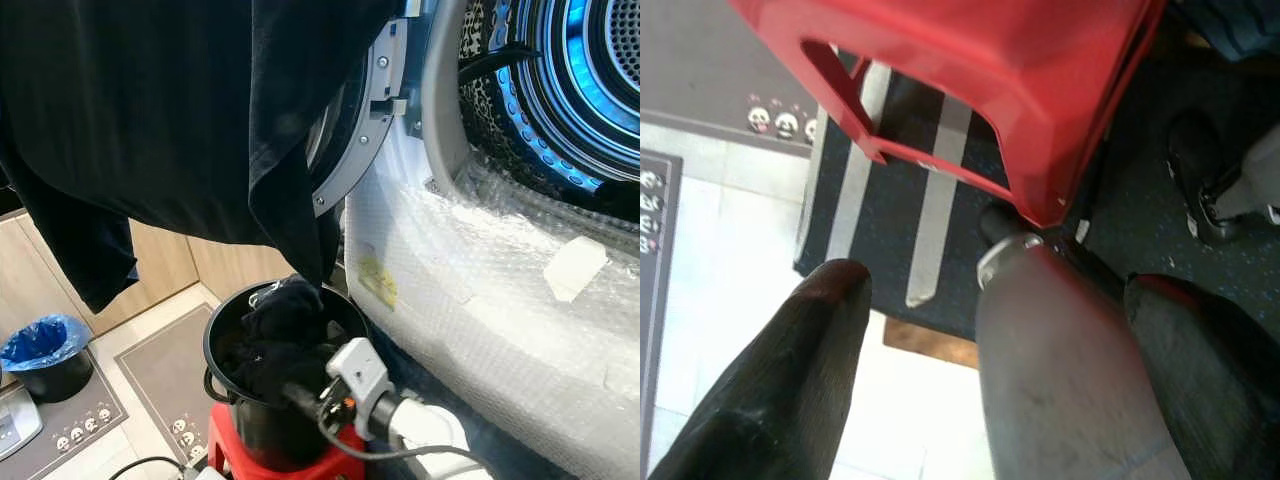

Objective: Clothes washing

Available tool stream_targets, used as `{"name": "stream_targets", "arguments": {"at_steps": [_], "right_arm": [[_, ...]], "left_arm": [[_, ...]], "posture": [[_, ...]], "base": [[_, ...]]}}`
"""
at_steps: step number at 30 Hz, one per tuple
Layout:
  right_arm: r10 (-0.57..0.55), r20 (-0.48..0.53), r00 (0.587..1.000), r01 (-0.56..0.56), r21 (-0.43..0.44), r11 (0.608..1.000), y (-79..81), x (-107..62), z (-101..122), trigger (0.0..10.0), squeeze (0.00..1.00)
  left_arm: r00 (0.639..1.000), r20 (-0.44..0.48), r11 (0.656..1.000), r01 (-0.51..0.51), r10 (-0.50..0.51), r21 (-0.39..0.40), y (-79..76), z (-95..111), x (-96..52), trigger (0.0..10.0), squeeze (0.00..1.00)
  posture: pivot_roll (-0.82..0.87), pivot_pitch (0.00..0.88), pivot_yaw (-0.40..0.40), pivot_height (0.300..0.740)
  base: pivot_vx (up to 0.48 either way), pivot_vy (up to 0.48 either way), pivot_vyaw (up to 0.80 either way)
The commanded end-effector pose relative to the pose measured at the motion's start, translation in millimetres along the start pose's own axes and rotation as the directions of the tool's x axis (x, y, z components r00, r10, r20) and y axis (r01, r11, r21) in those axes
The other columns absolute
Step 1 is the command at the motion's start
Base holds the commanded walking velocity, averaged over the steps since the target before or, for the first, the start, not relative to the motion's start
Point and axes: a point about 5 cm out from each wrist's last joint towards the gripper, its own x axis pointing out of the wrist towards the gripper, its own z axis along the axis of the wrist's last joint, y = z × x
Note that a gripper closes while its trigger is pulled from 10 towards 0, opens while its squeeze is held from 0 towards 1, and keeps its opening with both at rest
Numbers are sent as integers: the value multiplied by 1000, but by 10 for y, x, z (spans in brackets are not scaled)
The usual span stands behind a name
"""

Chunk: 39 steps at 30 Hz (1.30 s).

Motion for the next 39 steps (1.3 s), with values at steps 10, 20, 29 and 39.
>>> {"name": "stream_targets", "arguments": {"at_steps": [10,20,29,39], "right_arm": [[-82,19,996,83,-43,996,117,134,69,10000,0],[-164,-33,986,158,-136,978,274,335,-25,10000,0],[-198,-45,979,189,-157,969,405,480,-72,10000,0],[-268,-63,961,252,-185,950,518,626,-82,10000,0]], "left_arm": [[1000,-27,999,-1,0,-33,-65,-120,-14,10000,0],[997,-73,1000,11,-13,-25,-159,-324,-50,10000,0],[994,-109,1000,10,-12,-19,-164,-475,-85,10000,0],[990,-136,999,17,-21,-31,-235,-597,-118,10000,0]], "posture": [[-49,0,-11,740],[-43,0,-7,740],[-32,0,-4,740],[-17,8,-10,740]], "base": [[0,0,0],[0,0,0],[0,0,0],[0,0,0]]}}
